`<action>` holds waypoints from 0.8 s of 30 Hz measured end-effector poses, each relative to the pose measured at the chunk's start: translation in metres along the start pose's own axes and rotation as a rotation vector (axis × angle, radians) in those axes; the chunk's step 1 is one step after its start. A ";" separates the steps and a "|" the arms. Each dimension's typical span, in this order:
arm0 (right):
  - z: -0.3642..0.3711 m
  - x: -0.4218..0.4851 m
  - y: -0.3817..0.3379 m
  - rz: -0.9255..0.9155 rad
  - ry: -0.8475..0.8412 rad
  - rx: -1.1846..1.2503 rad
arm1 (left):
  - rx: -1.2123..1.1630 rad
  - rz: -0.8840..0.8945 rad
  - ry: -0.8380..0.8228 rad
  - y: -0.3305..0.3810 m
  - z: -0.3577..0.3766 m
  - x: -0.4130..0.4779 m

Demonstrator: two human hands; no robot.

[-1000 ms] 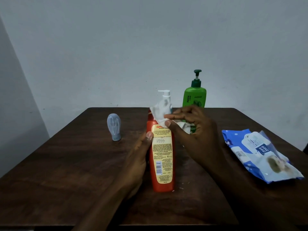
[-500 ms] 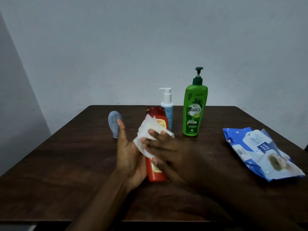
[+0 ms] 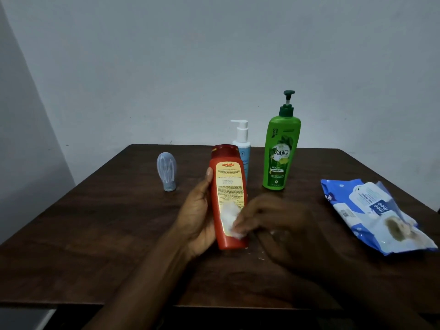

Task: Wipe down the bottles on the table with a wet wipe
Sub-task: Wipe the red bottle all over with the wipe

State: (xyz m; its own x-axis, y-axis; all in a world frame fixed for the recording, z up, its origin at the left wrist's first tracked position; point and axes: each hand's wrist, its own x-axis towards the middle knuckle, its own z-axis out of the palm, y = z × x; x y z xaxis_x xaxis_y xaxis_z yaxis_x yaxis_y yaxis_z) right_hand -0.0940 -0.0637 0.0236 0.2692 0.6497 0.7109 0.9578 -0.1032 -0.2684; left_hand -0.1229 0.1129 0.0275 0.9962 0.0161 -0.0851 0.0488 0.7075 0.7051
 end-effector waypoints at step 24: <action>0.014 0.004 -0.016 0.479 0.221 0.199 | -0.030 0.067 0.024 0.014 -0.008 0.013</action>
State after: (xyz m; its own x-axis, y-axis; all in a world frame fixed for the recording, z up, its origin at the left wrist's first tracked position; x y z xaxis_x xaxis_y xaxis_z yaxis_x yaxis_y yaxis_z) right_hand -0.1100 -0.0489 0.0220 0.7048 0.3895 0.5929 0.6914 -0.1902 -0.6970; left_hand -0.1094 0.1290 0.0306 0.9952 0.0810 -0.0553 -0.0207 0.7250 0.6884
